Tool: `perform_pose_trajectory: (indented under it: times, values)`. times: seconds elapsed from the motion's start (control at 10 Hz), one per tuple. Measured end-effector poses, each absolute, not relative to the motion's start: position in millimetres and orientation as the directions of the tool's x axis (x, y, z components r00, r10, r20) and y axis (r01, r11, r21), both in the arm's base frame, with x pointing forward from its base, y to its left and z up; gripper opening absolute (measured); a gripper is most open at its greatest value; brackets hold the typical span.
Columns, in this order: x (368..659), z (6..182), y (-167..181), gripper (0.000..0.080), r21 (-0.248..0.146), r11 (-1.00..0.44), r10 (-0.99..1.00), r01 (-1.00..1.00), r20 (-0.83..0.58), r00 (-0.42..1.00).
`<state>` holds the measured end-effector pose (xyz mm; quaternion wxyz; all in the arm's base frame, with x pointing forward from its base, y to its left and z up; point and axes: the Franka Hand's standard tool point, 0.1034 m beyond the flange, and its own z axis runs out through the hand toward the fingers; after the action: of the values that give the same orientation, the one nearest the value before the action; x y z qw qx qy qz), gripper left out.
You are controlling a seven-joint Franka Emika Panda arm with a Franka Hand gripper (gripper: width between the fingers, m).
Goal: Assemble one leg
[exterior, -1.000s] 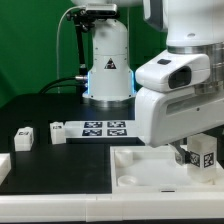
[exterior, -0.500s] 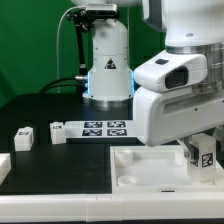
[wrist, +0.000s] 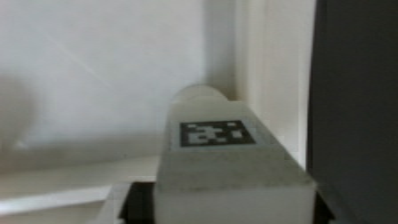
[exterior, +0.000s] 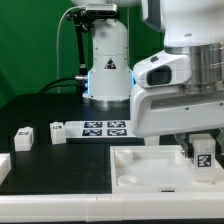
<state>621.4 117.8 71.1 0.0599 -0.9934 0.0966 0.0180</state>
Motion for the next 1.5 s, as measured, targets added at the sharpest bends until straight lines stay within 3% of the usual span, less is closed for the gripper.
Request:
perform_pose_trajectory:
  times: [0.5,0.8,1.0,1.2,1.5]
  values:
    - [621.1,69.1,117.3,0.0293,-0.058,-0.685,-0.720,-0.726,-0.096,0.687]
    - [621.0,68.7,117.1,0.0293,-0.037,-0.498,-0.859,-0.866,-0.114,0.499]
    - [620.9,68.8,117.5,0.0293,-0.042,-0.529,-0.840,-0.848,-0.113,0.530]
    - [620.3,68.3,118.2,0.0604,-0.048,-0.576,-0.809,-0.816,-0.111,0.578]
    - [618.5,67.1,119.1,0.0647,-0.082,-0.833,-0.541,-0.547,-0.088,0.837]
